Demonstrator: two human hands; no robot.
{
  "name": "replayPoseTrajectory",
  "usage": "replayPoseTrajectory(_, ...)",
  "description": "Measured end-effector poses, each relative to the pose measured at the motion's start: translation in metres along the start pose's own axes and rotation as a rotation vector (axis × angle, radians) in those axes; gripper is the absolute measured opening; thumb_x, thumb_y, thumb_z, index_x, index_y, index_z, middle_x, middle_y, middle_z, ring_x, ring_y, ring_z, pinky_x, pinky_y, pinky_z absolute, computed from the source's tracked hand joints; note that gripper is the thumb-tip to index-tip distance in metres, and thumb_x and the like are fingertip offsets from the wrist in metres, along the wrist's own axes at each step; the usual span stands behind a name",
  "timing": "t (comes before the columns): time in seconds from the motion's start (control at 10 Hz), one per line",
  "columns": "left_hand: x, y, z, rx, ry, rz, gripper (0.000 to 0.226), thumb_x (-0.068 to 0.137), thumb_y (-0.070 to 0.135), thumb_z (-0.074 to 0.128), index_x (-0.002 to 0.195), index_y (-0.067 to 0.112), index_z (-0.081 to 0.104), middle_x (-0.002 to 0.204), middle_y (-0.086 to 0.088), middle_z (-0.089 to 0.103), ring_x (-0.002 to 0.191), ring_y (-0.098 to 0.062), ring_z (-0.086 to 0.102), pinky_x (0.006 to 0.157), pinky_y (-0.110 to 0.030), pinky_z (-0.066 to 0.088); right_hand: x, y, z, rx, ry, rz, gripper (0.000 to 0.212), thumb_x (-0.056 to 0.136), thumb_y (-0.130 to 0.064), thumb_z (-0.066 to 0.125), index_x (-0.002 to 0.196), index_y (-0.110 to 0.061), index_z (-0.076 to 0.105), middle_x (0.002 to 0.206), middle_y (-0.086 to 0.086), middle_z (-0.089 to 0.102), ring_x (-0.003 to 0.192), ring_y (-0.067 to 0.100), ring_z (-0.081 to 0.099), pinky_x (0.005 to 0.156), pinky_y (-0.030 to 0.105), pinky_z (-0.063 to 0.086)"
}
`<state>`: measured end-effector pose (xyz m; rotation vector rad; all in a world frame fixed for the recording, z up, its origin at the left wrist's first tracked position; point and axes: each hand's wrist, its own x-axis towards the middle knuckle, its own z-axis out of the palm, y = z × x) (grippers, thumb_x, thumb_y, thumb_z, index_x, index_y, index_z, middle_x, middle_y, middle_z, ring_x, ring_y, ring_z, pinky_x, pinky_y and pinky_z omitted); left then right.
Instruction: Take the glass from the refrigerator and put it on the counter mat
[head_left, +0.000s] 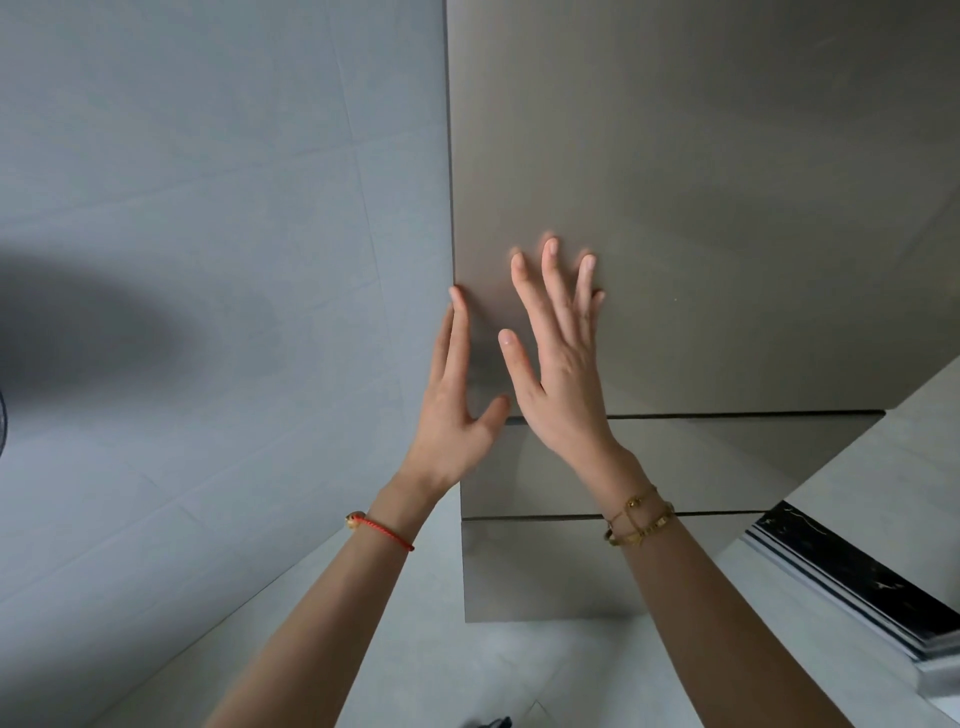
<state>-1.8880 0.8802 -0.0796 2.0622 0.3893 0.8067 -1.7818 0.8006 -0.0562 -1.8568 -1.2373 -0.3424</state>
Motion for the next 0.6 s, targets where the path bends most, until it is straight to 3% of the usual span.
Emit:
replayPoseTrajectory(0.1, -0.001, 0.002, -0.009, -0.028, -0.037, -0.022, 0.102, 0.087, -0.007, 0.059, 0.162, 0.023, -0.004, 0.172, 0.014, -0.002, 0.158, -0.004, 0.003, 0.126, -0.051, 0.026, -0.001, -0.001, -0.004, 0.003, -0.007, 0.001, 0.057, 0.107, -0.024, 0.041, 0.16, -0.022, 0.02, 0.172, 0.001, 0.002, 0.158, 0.027, -0.017, 0.126, 0.04, -0.011)
replayPoseTrajectory(0.2, -0.006, 0.006, -0.017, -0.027, -0.058, -0.043, 0.097, 0.09, -0.004, 0.056, 0.162, 0.028, -0.001, 0.17, 0.019, 0.004, 0.158, -0.004, 0.009, 0.127, -0.05, 0.024, -0.003, -0.002, -0.007, -0.027, 0.002, -0.024, 0.057, 0.107, -0.025, 0.041, 0.16, -0.018, 0.021, 0.172, 0.005, 0.006, 0.158, 0.03, -0.012, 0.129, 0.049, -0.001)
replayPoseTrajectory(0.3, -0.014, 0.008, -0.019, -0.029, 0.028, -0.029, 0.086, 0.093, 0.0, 0.055, 0.162, 0.027, 0.011, 0.169, 0.017, 0.016, 0.157, -0.01, 0.019, 0.126, -0.049, 0.025, -0.006, -0.003, -0.012, -0.013, 0.02, -0.038, 0.057, 0.107, -0.025, 0.041, 0.16, -0.014, 0.022, 0.171, 0.007, 0.01, 0.159, 0.032, -0.007, 0.127, 0.052, 0.009)
replayPoseTrajectory(0.4, -0.024, 0.01, -0.019, -0.09, 0.091, -0.027, 0.077, 0.094, 0.004, 0.054, 0.16, 0.026, 0.02, 0.167, 0.015, 0.024, 0.155, -0.01, 0.025, 0.126, -0.048, 0.026, -0.014, -0.007, -0.016, 0.051, 0.051, 0.013, 0.057, 0.107, -0.027, 0.042, 0.159, -0.013, 0.024, 0.171, 0.008, 0.012, 0.159, 0.03, -0.004, 0.129, 0.045, 0.009)
replayPoseTrajectory(0.5, -0.037, 0.014, -0.019, -0.178, 0.118, -0.008, 0.071, 0.095, 0.002, 0.054, 0.158, 0.024, 0.029, 0.163, 0.015, 0.034, 0.151, -0.007, 0.033, 0.126, -0.046, 0.029, -0.03, -0.009, -0.018, 0.113, 0.099, 0.052, 0.054, 0.106, -0.027, 0.043, 0.157, -0.014, 0.031, 0.168, 0.005, 0.024, 0.159, 0.025, 0.01, 0.129, 0.031, 0.011)
replayPoseTrajectory(0.6, -0.045, 0.023, -0.017, -0.277, 0.104, -0.025, 0.066, 0.097, -0.001, 0.054, 0.156, 0.022, 0.033, 0.16, 0.011, 0.041, 0.149, -0.004, 0.035, 0.125, -0.044, 0.03, -0.044, -0.015, -0.024, 0.301, 0.174, 0.167, 0.044, 0.105, -0.026, 0.047, 0.148, -0.015, 0.046, 0.146, 0.001, 0.057, 0.14, 0.017, 0.048, 0.119, 0.034, 0.035)
